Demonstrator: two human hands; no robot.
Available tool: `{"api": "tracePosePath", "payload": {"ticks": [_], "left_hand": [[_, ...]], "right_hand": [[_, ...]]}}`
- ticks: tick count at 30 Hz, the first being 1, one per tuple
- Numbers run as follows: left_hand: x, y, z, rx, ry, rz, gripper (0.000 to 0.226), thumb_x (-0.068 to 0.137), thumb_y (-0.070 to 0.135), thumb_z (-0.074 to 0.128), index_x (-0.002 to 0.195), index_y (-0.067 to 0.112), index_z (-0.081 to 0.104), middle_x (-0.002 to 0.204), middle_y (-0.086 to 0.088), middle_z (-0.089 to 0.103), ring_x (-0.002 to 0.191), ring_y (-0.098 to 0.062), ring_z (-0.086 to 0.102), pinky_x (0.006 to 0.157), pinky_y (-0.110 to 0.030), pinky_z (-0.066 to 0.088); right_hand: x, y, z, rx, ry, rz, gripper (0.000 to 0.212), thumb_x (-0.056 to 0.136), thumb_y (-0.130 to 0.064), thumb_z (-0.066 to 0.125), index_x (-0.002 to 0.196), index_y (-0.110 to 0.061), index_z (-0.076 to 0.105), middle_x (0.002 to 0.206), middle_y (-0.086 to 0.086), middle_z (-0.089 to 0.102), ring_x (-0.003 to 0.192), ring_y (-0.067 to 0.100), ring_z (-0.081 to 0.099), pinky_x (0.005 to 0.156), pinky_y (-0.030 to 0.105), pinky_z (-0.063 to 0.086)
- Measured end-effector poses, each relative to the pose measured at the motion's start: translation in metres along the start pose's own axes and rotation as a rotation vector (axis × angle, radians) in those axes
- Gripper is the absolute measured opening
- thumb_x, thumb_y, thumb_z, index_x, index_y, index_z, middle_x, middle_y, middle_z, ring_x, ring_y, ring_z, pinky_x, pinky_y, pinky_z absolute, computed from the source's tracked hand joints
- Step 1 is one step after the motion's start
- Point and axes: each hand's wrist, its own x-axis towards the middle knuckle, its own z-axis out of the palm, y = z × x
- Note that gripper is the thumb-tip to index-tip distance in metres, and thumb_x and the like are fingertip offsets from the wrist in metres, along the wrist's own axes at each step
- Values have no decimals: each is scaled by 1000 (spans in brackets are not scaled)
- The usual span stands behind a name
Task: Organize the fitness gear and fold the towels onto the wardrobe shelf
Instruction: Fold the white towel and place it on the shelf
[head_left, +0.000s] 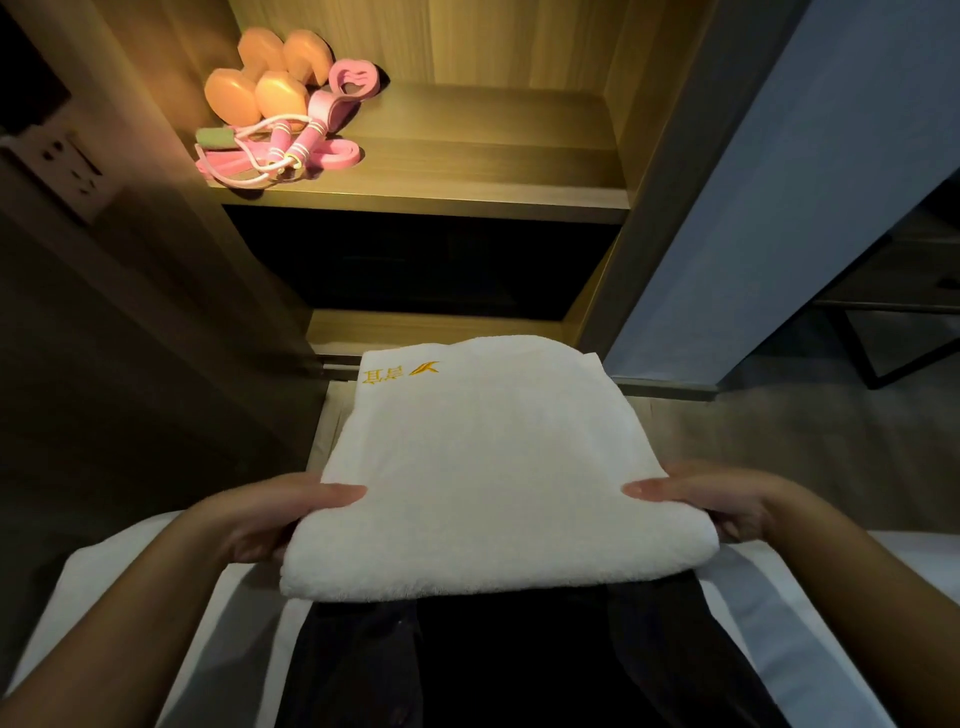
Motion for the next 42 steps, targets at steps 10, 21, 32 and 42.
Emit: {"api": "tracePosePath", "payload": {"ticks": [10,21,32,42], "left_hand": [[41,41,-3,-271,172,68,44,89,45,63,122,16,63,113,-10,73,106,-30,69,95,-44,52],[71,94,11,-310,418,598,32,98,15,55,130,11,53,119,-8,68,104,-23,68,86,-38,54],[113,117,2,-440,351,352,26,103,18,48,128,10,49,112,-11,66,92,-24,67,71,-34,53],[138,136,-16,-251,415,-78,35,98,37,57,105,3,60,68,-7,70,66,-22,63,57,-31,43]], "right_hand": [[40,-47,-23,295,86,-56,61,82,-50,70,123,-6,62,110,14,72,90,26,72,62,32,58],[74,-92,-8,255,316,-434,42,88,-46,65,127,-33,55,120,-3,68,106,25,68,91,48,55],[110,-111,-19,316,316,-221,50,96,-51,50,141,-34,38,131,1,57,108,28,60,78,42,52],[134,-126,-26,81,413,3,39,94,-49,58,110,-15,64,111,9,69,101,26,63,84,40,49]]}}
